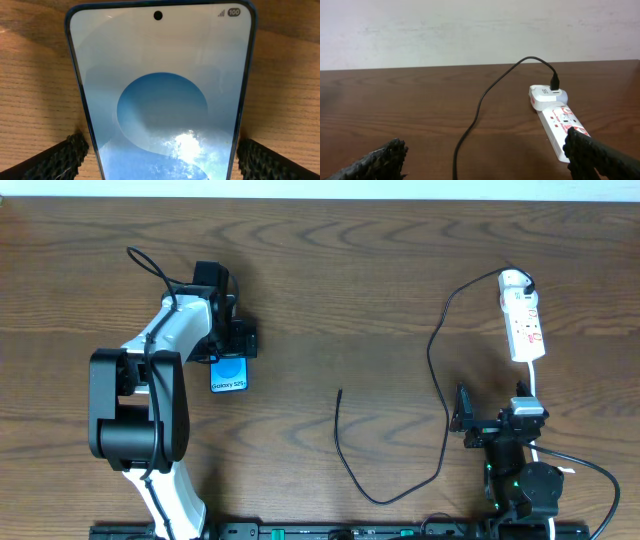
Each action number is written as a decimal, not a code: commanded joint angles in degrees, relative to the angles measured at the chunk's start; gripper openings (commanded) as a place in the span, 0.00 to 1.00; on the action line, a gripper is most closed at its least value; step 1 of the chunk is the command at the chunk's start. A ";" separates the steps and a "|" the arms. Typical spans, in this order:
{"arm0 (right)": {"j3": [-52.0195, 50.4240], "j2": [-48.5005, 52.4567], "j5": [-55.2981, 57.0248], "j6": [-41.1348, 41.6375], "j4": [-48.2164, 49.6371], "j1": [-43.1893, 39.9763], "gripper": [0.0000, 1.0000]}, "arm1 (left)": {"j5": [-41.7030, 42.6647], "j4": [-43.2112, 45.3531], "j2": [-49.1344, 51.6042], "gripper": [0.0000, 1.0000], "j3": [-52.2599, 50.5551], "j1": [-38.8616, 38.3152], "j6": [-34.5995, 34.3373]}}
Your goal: Plug charger to phone and switch on socket
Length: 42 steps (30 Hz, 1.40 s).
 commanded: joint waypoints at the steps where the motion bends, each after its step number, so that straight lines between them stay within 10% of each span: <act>1: -0.24 -0.17 0.24 0.55 -0.07 0.37 0.99 | -0.28 -0.83 1.77 0.99 -1.16 0.13 0.33; 42: -0.24 -0.17 0.24 0.55 -0.07 0.37 0.99 | -1.79 -1.42 1.77 0.99 -1.38 0.13 0.33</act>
